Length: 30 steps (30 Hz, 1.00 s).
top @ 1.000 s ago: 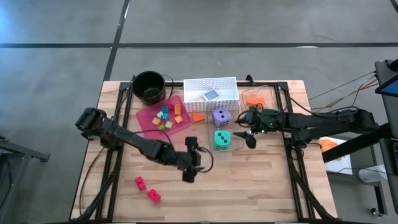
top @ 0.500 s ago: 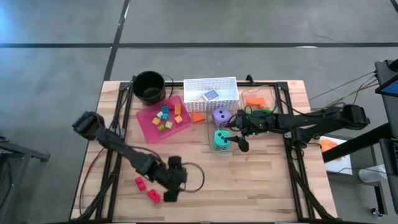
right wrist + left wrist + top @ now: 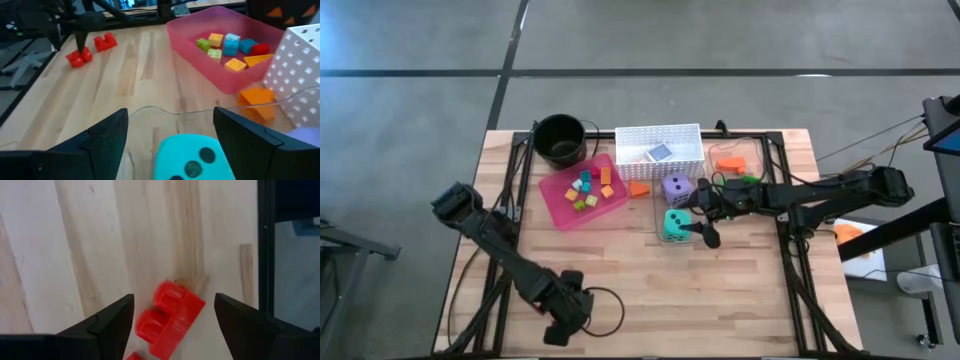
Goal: Pick & Place Toys
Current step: Put the bottom large red game piece into the top transparent bin
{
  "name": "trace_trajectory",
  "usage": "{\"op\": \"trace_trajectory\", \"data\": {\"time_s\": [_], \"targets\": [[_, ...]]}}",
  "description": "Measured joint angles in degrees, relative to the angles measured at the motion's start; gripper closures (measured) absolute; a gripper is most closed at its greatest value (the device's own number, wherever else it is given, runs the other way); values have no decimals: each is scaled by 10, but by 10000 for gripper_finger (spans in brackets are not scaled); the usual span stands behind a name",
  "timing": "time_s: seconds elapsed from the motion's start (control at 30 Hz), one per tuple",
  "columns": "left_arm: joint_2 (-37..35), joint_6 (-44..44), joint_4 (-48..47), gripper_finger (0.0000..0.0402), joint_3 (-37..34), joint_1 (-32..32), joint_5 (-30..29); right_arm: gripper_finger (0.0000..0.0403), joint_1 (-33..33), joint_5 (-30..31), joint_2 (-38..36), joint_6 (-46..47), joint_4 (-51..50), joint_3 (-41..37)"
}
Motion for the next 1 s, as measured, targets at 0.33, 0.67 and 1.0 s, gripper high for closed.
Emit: {"op": "trace_trajectory", "data": {"time_s": [0.33,0.67,1.0], "targets": [[1,11,-3,125,-29,-9,30,110,14,0,-1,-16,0,3],[-1,35,30,125,-83,-9,26,110,14,0,-1,-20,0,3],[1,35,115,125,-120,-7,-10,110,14,2,-1,-20,1,3]]}}
